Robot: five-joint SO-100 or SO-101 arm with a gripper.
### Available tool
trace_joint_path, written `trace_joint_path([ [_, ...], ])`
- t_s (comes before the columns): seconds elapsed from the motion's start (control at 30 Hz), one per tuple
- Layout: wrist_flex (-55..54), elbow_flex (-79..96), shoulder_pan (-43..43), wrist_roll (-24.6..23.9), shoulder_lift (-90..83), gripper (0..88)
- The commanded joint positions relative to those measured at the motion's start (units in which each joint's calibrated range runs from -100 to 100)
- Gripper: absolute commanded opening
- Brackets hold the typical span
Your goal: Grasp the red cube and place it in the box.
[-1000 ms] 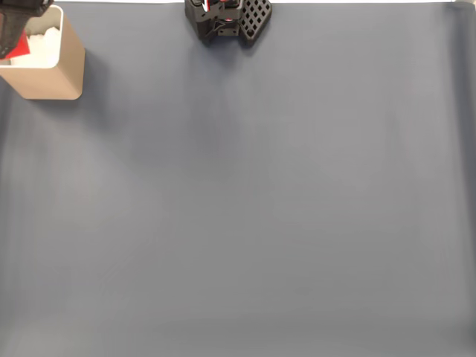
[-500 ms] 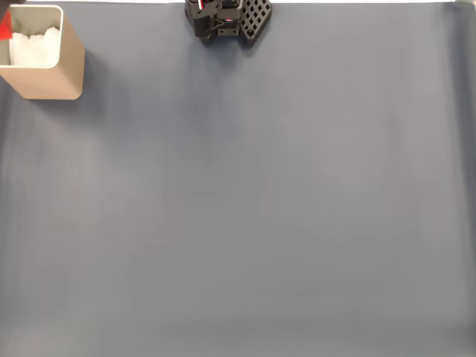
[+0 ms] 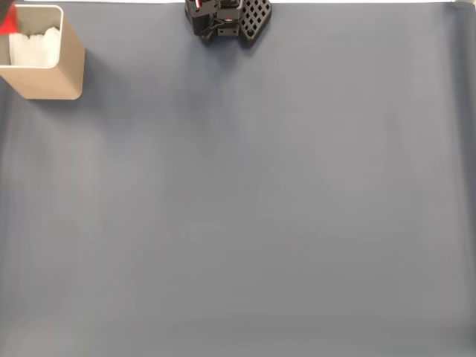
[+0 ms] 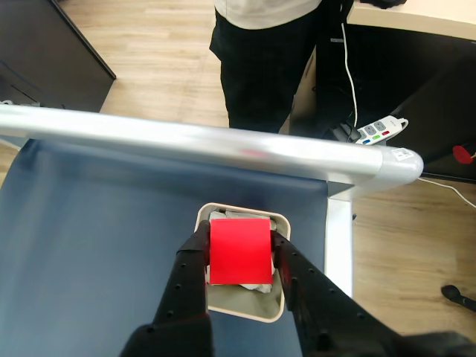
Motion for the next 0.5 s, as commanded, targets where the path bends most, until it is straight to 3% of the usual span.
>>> trace_joint_path([
  [0.0, -1.5, 0.1, 0.6, 0.5, -3.8, 0.0],
  [0.47, -2.0, 2.8, -0.1, 0.6, -6.7, 0.0],
])
